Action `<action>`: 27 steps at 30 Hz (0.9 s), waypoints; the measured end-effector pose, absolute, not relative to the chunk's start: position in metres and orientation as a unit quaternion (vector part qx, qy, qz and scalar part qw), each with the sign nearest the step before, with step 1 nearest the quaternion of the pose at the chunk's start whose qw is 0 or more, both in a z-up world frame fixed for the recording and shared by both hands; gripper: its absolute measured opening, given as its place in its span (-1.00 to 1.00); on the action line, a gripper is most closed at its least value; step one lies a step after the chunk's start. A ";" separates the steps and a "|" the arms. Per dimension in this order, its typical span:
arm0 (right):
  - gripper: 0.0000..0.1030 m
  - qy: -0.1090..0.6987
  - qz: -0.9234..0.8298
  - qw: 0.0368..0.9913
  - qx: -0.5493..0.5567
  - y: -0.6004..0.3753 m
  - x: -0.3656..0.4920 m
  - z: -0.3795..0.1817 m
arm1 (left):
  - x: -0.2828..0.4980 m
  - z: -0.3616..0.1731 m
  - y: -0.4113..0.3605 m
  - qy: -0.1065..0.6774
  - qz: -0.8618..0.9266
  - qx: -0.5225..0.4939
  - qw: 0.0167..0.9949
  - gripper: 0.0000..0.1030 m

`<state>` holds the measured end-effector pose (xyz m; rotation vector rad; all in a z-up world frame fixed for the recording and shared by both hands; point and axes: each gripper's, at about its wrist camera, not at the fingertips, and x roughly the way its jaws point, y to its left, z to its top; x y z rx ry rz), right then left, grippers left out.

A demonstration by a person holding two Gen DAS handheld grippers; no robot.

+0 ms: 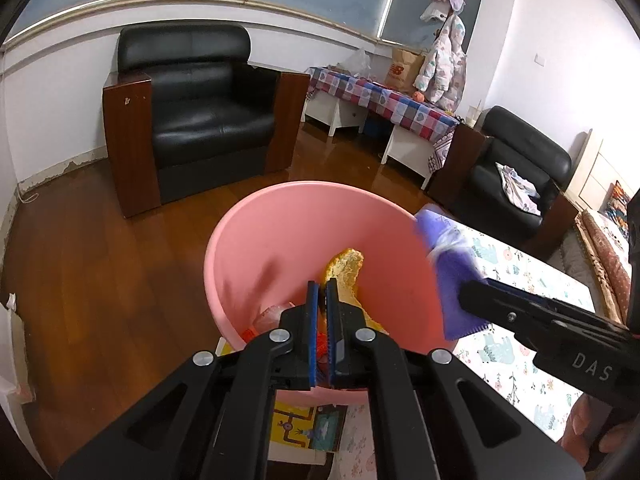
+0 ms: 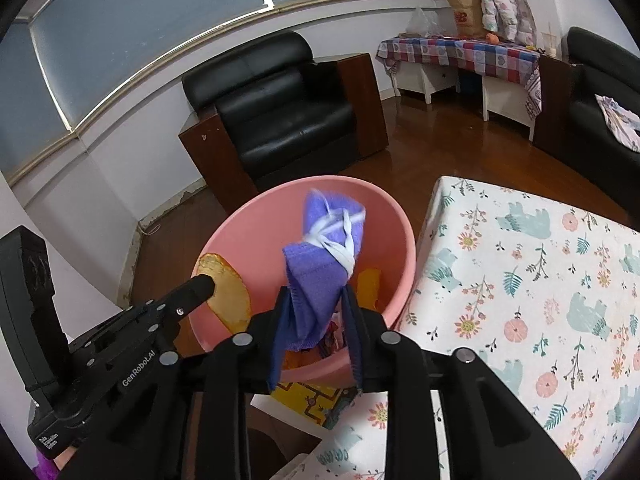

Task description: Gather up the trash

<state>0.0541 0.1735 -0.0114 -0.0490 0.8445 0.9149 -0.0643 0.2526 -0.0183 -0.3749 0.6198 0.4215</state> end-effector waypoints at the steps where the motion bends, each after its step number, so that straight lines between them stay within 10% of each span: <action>1: -0.29 0.393 0.429 0.813 -0.024 0.174 0.053 -0.011 | -0.064 -0.018 0.253 0.302 0.204 -0.181 0.913 -0.93; 6: -0.08 0.377 0.436 0.817 -0.025 0.171 0.050 -0.006 | -0.063 -0.019 0.256 0.305 0.199 -0.186 0.913 -0.76; 11: -0.02 0.367 0.439 0.820 -0.024 0.163 0.046 -0.001 | -0.065 -0.014 0.256 0.294 0.193 -0.192 0.916 -0.02; 27: 0.31 0.309 0.408 0.858 -0.035 0.091 0.012 0.016 | -0.070 0.012 0.209 0.287 0.160 -0.175 0.928 0.02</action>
